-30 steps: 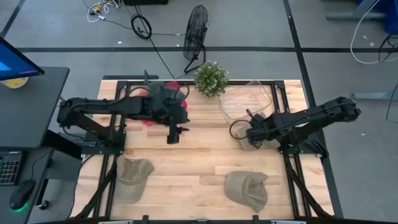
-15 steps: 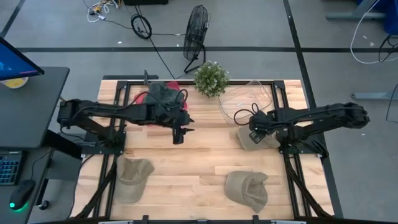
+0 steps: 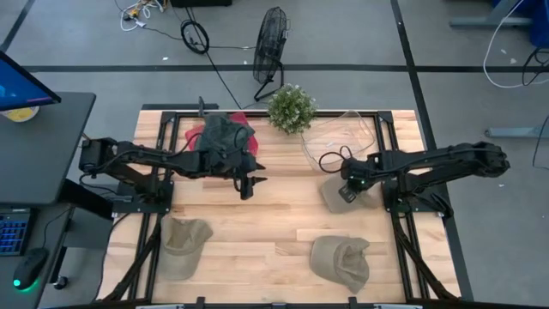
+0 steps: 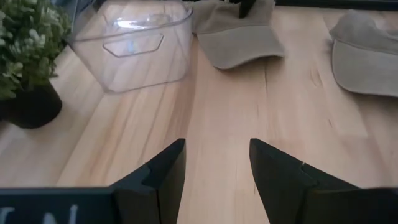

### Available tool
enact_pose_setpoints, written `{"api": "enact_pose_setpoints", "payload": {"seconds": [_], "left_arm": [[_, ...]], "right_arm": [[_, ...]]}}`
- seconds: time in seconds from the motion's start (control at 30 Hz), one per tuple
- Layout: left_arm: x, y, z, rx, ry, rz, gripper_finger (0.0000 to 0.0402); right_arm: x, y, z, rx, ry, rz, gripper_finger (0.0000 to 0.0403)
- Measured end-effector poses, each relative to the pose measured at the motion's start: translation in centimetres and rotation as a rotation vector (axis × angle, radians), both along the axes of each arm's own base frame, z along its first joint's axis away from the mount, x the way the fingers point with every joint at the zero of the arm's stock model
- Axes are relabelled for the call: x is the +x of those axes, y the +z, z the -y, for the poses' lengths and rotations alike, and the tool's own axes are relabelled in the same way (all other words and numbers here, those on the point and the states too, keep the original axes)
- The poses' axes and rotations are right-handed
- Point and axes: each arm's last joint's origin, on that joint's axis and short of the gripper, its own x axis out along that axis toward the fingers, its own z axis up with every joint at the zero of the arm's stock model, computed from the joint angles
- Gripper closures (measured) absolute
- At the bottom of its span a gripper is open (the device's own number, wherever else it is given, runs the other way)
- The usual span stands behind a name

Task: Pick & Place hat
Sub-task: Put the top brown cap into the transparent bin

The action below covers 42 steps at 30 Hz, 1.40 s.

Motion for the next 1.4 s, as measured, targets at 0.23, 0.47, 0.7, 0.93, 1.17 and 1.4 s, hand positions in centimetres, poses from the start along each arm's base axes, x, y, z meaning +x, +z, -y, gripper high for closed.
{"api": "enact_pose_setpoints", "payload": {"seconds": [0.23, 0.47, 0.7, 0.93, 1.17, 1.4], "left_arm": [[0.0, -0.1, 0.0, 0.000, -0.001, -0.002, 0.0220], [0.0, 0.0, 0.0, 0.000, 0.000, 0.005, 0.0220], [0.0, 0.0, 0.0, 0.000, 0.000, 0.007, 0.0220], [0.1, 0.1, 0.0, -0.001, 0.002, 0.023, 0.0220], [0.1, 0.1, 0.0, -0.016, 0.011, 0.027, 0.0220], [0.1, 0.1, 0.0, -0.020, 0.013, 0.027, 0.0220]], "right_arm": [[2.8, 6.5, -0.5, -0.025, 0.183, 0.225, 0.0394], [3.8, 15.0, 0.2, -0.412, 0.266, 0.409, 0.0394], [3.1, 17.2, 2.6, -0.923, 0.170, 0.186, 0.0394], [3.2, 13.6, 5.9, -0.908, 0.049, 0.008, 0.0394], [4.6, 8.4, 8.1, -0.818, 0.015, -0.121, 0.0395], [6.3, 5.2, 8.7, -0.726, 0.052, -0.165, 0.0395]]}}
